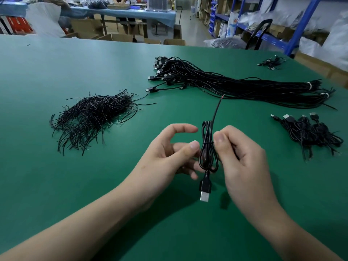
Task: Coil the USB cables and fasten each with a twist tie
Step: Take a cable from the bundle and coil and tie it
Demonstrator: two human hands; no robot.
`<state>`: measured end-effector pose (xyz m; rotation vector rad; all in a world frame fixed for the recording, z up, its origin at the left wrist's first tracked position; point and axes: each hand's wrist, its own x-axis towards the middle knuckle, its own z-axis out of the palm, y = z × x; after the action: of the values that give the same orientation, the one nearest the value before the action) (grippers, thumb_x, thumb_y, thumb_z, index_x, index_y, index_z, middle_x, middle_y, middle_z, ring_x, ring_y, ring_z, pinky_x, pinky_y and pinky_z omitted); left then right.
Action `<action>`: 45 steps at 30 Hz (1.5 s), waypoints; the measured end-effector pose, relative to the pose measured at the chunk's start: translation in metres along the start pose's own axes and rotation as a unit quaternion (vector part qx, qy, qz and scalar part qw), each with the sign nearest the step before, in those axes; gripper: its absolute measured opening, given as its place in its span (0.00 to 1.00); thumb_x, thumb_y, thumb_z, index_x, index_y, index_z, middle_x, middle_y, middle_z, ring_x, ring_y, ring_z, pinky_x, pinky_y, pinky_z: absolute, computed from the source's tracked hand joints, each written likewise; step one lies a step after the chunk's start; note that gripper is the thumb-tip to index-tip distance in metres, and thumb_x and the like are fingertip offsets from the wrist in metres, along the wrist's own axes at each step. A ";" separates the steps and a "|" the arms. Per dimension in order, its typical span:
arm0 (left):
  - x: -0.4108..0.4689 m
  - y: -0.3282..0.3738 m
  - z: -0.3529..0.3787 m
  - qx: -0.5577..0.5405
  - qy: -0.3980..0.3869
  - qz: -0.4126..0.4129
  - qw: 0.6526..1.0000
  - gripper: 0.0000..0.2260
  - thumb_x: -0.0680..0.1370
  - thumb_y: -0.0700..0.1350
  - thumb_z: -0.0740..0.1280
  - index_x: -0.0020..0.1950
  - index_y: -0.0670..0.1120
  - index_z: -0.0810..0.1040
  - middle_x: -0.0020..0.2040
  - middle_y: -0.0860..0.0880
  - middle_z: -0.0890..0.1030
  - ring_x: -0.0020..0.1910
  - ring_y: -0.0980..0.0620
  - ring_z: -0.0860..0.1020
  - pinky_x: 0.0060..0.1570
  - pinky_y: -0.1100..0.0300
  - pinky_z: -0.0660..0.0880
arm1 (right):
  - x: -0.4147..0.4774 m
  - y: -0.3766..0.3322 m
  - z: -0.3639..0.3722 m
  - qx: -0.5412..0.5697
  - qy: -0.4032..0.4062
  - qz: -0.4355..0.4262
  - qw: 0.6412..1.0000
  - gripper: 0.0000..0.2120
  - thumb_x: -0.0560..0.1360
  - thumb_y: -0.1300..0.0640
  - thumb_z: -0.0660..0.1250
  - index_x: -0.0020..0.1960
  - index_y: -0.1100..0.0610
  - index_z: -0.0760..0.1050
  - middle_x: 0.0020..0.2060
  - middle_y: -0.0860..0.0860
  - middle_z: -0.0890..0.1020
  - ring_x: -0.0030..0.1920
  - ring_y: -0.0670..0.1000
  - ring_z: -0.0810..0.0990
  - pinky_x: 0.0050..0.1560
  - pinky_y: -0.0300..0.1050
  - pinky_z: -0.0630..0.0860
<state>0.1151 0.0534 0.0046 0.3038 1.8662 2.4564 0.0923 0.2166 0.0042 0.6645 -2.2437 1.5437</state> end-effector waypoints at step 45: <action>-0.001 -0.004 -0.010 0.469 0.094 0.214 0.851 0.11 0.74 0.58 0.71 0.49 0.52 0.84 0.46 0.60 0.84 0.49 0.58 0.81 0.50 0.61 0.76 | -0.004 0.005 0.011 0.158 -0.078 0.160 0.971 0.17 0.80 0.46 0.61 0.38 0.57 0.71 0.31 0.53 0.65 0.33 0.52 0.61 0.33 0.52 0.58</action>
<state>0.1142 0.0450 -0.0016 0.5595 3.2717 1.5334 0.0932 0.2086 -0.0059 0.5404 -2.3294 2.1036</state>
